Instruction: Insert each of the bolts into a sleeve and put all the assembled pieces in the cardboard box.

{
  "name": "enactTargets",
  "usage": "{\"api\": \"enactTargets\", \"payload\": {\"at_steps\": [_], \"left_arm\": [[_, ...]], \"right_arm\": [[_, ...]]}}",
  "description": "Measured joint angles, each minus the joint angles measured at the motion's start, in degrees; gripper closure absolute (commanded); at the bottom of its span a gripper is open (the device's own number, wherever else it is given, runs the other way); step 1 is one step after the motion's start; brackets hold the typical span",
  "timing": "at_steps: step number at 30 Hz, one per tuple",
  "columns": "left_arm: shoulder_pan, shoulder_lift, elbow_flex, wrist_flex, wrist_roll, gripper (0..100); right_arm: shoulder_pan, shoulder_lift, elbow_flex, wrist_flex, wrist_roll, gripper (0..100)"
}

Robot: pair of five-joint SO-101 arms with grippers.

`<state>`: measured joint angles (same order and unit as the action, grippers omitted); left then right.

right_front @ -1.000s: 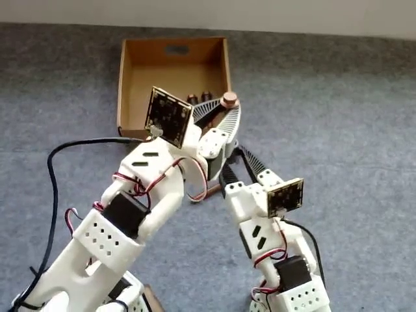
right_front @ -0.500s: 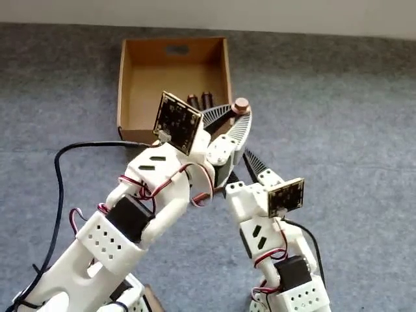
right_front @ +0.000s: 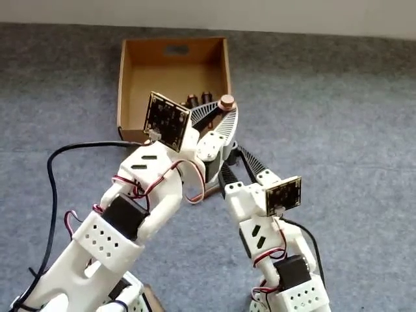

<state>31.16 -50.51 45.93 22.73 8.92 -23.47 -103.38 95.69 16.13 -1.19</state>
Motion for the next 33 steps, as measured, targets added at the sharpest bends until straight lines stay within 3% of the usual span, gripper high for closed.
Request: {"api": "enactTargets", "payload": {"at_steps": [25,33], "left_arm": [[2.7,6.0,-6.1,-0.6,0.0,99],[2.7,5.9,-6.3,3.0,-0.2,99]], "right_arm": [[0.0,-0.1,0.0,-0.1,0.0,99.2],[0.0,0.0,0.0,-0.1,0.0,99.2]]}}
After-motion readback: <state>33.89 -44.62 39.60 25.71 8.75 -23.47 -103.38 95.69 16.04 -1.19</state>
